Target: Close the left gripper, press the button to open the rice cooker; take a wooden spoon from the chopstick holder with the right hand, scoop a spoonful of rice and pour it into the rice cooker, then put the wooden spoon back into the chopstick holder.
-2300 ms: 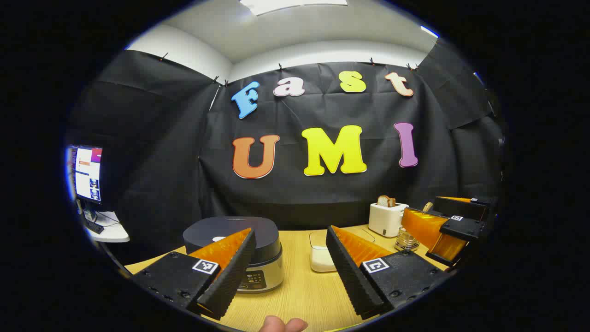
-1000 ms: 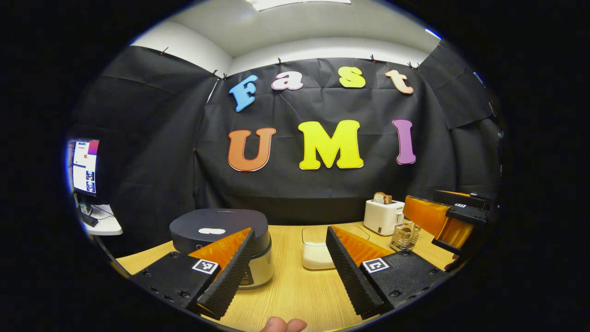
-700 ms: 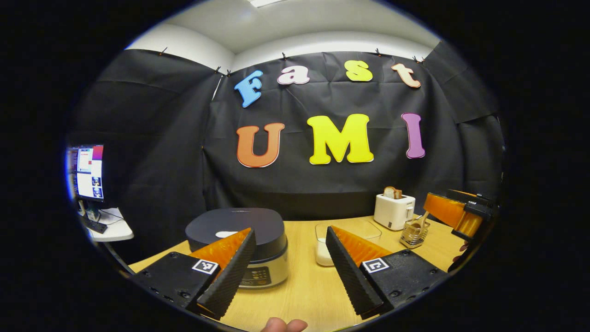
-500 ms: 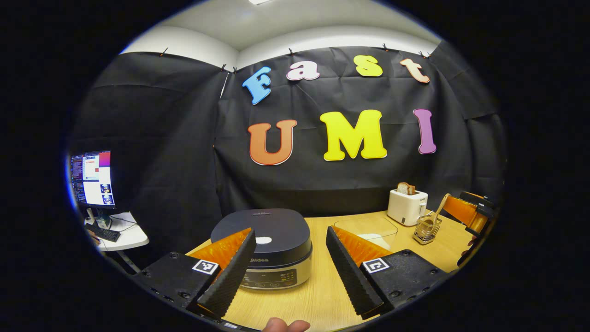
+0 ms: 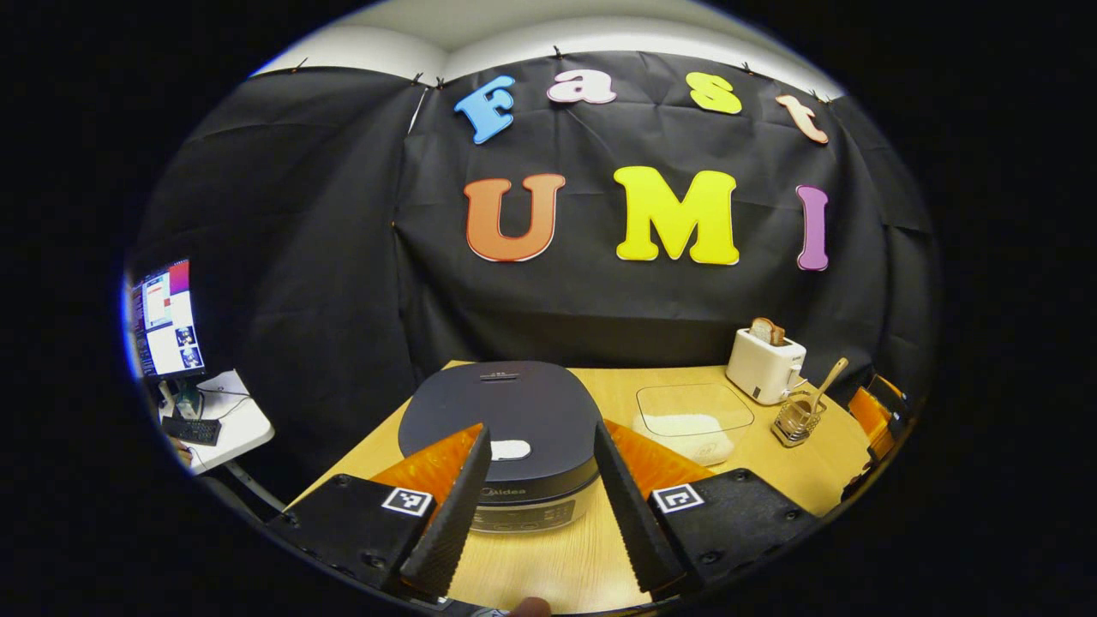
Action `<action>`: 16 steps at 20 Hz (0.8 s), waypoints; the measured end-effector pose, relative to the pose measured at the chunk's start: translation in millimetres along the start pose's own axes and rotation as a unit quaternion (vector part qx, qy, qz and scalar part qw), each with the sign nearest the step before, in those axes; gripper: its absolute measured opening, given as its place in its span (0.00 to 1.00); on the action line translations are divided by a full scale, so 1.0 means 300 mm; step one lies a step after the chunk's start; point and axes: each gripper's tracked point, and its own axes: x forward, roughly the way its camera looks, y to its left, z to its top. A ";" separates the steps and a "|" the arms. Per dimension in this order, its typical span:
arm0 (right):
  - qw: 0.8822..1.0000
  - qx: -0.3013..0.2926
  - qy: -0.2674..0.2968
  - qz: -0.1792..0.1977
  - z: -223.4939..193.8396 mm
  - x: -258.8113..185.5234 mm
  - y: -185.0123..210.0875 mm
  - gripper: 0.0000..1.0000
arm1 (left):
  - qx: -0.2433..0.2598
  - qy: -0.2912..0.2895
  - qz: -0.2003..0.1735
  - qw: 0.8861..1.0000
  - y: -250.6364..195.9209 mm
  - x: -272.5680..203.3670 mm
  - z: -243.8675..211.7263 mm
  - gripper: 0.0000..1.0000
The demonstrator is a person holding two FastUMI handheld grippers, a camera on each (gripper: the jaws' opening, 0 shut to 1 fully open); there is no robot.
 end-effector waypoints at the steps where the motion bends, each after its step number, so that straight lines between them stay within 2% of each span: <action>1: 1.000 0.001 -0.001 -0.001 0.001 0.002 -0.006 0.95 | -0.014 0.015 0.001 1.000 0.008 0.018 -0.005 0.74; 2: 1.000 0.003 -0.002 -0.001 -0.003 0.006 -0.010 1.00 | -0.030 0.031 0.010 0.999 0.028 0.042 -0.014 0.66; 3: 1.000 0.005 -0.001 0.001 -0.005 0.011 -0.012 0.95 | -0.043 0.050 0.016 0.998 0.039 0.061 -0.027 0.62; 4: 1.000 0.007 0.000 0.003 -0.012 0.012 -0.009 1.00 | -0.054 0.066 0.018 0.996 0.048 0.079 -0.041 0.53; 7: 1.000 -0.001 0.000 0.000 -0.019 0.016 -0.031 0.91 | -0.055 0.106 0.036 0.992 0.095 0.109 -0.062 0.41; 8: 1.000 -0.001 -0.002 -0.003 -0.019 0.016 -0.040 0.95 | -0.053 0.121 0.038 0.990 0.104 0.121 -0.075 0.34; 9: 1.000 0.001 -0.004 -0.005 -0.018 0.016 -0.047 0.95 | -0.051 0.136 0.034 0.989 0.100 0.132 -0.084 0.31; 12: 1.000 0.008 0.000 -0.007 -0.035 0.028 -0.058 0.95 | -0.048 0.168 0.036 0.984 0.117 0.159 -0.106 0.13; 13: 1.000 0.006 0.003 -0.010 -0.041 0.030 -0.064 0.95 | -0.051 0.176 0.037 0.982 0.120 0.165 -0.110 0.10; 14: 1.000 0.004 0.005 -0.014 -0.051 0.030 -0.077 1.00 | -0.053 0.180 0.037 0.982 0.120 0.180 -0.111 0.05; 15: 1.000 0.004 0.006 -0.017 -0.057 0.030 -0.084 0.95 | -0.054 0.184 0.036 0.981 0.123 0.191 -0.114 0.03; 16: 1.000 0.003 0.009 -0.020 -0.068 0.030 -0.090 0.95 | -0.054 0.189 0.034 0.980 0.119 0.199 -0.121 0.03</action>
